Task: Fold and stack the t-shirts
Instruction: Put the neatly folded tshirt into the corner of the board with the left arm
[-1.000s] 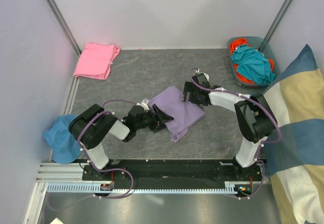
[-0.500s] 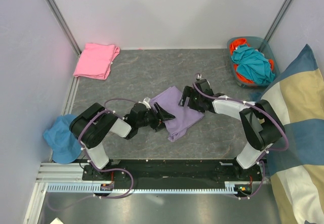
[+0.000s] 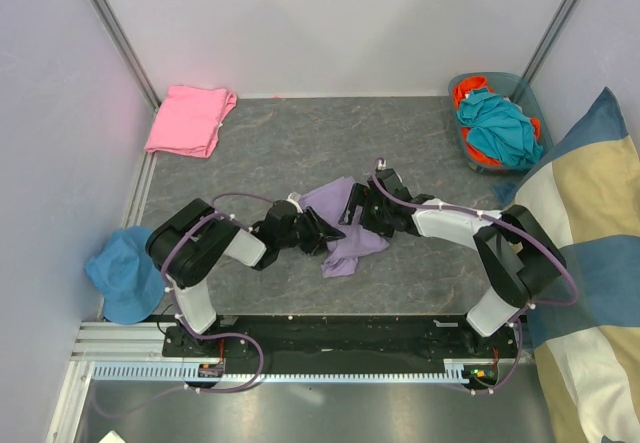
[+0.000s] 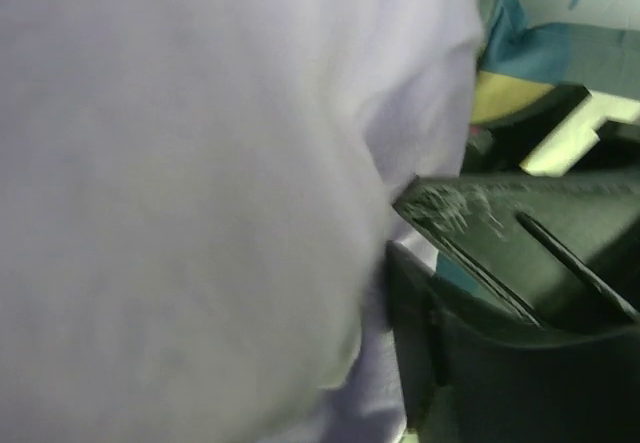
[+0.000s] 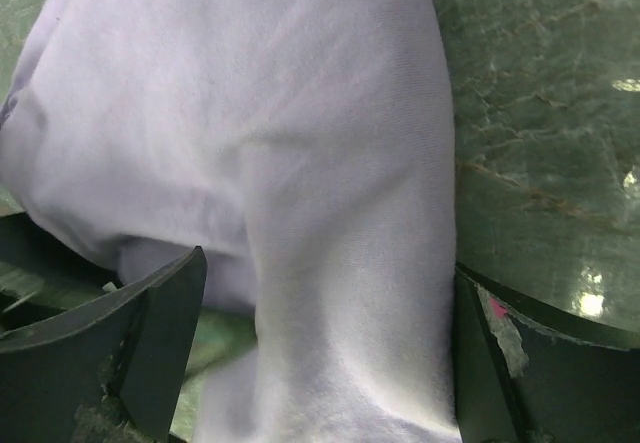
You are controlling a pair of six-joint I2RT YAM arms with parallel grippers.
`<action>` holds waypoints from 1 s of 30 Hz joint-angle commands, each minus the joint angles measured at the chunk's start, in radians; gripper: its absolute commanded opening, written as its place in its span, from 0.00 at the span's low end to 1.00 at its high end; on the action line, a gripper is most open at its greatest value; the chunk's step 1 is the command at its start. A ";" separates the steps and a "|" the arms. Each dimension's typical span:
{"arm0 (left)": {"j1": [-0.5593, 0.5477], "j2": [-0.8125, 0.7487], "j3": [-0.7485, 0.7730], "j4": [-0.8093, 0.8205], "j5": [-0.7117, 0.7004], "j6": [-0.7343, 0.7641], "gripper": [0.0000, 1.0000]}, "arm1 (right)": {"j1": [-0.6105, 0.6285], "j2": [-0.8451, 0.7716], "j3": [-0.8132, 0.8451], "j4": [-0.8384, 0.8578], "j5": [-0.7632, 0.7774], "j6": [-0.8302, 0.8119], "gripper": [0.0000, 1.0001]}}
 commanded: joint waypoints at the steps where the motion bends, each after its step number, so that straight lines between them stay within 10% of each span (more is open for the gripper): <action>1: -0.012 0.136 -0.044 -0.386 -0.165 0.081 0.29 | 0.008 -0.034 -0.015 -0.057 -0.004 0.021 0.97; 3: -0.012 0.142 -0.040 -0.379 -0.164 0.078 0.02 | 0.006 -0.037 -0.015 -0.060 -0.001 0.018 0.97; 15: -0.012 -0.029 0.057 -0.643 -0.223 0.304 0.02 | -0.084 -0.166 0.155 -0.181 0.183 -0.149 0.98; 30: 0.050 0.004 0.926 -1.386 -0.576 1.064 0.02 | -0.168 -0.255 0.071 -0.181 0.118 -0.177 0.98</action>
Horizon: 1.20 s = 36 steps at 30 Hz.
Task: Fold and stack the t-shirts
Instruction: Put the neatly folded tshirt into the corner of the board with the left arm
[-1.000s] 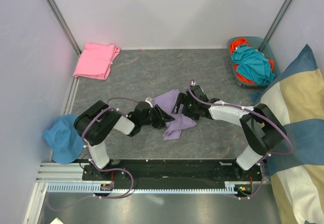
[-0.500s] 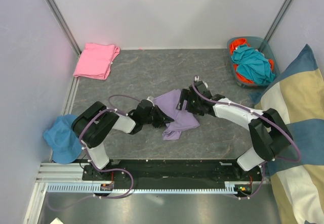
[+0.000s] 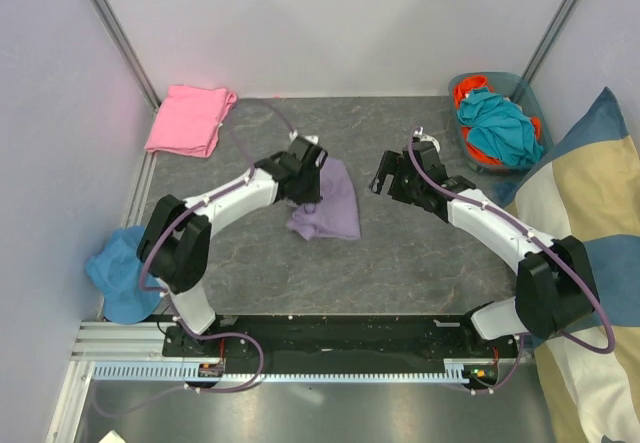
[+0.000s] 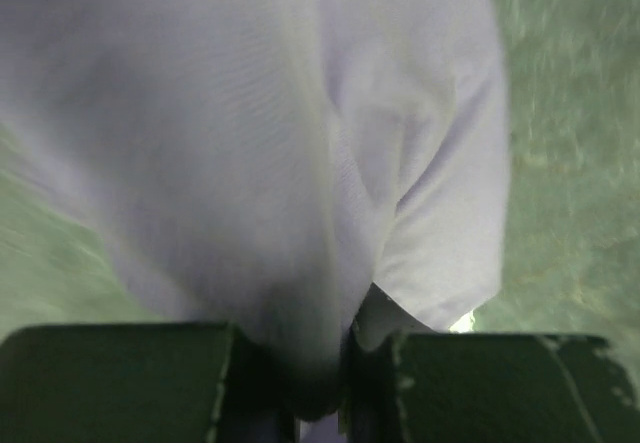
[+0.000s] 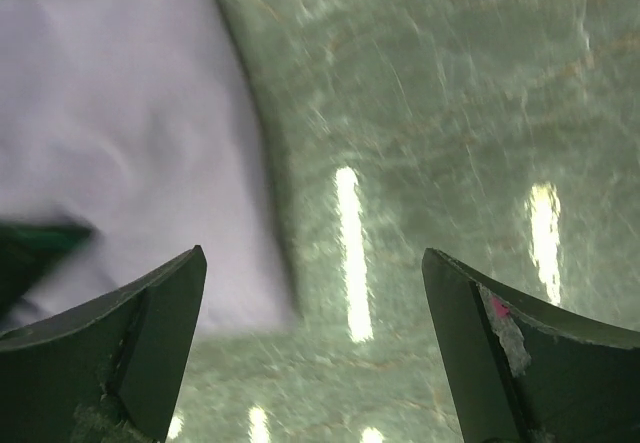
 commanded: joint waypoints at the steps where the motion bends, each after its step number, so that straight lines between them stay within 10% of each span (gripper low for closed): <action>1: 0.036 0.133 0.254 -0.216 -0.222 0.325 0.02 | 0.003 -0.037 -0.052 0.004 -0.032 0.000 0.98; 19: 0.189 0.394 0.637 -0.180 -0.546 0.940 0.02 | 0.002 0.006 -0.127 0.062 -0.118 0.004 0.98; 36: 0.481 0.638 1.036 -0.011 -0.482 1.002 0.02 | 0.003 0.202 -0.030 0.035 -0.181 -0.023 0.98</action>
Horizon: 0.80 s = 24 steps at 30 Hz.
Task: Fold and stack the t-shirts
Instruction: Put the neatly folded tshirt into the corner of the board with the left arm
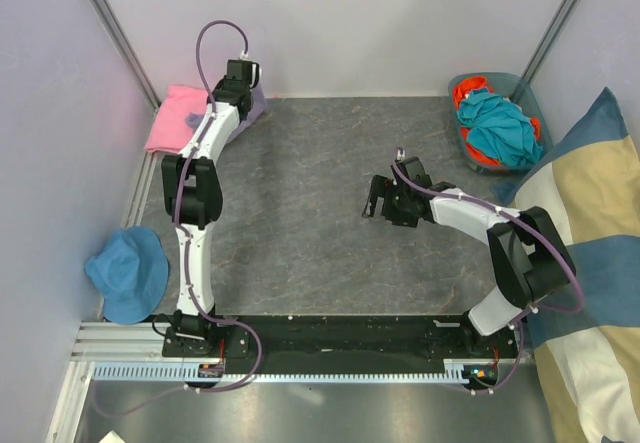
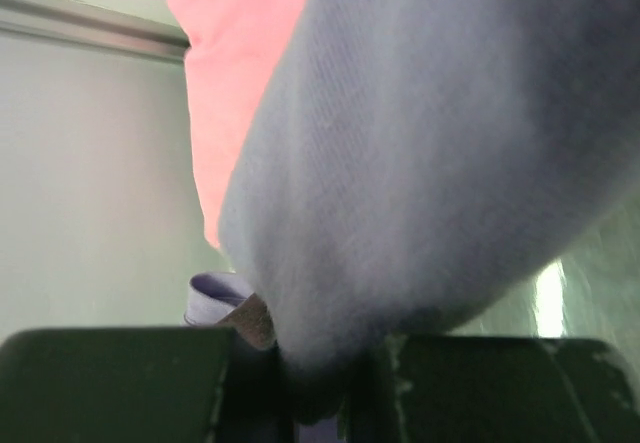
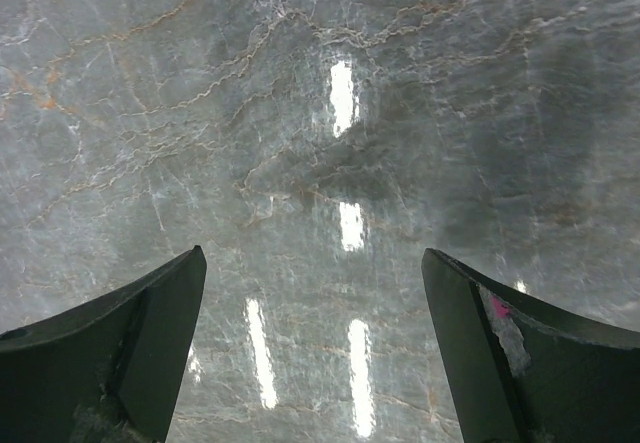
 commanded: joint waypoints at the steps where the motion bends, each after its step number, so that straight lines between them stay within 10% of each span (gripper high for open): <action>1: 0.043 0.097 0.170 0.086 0.003 0.004 0.02 | 0.004 0.061 0.070 0.009 -0.023 -0.003 0.98; 24: 0.311 0.079 0.095 0.072 0.194 -0.470 0.02 | 0.004 0.128 0.102 0.006 -0.027 0.004 0.98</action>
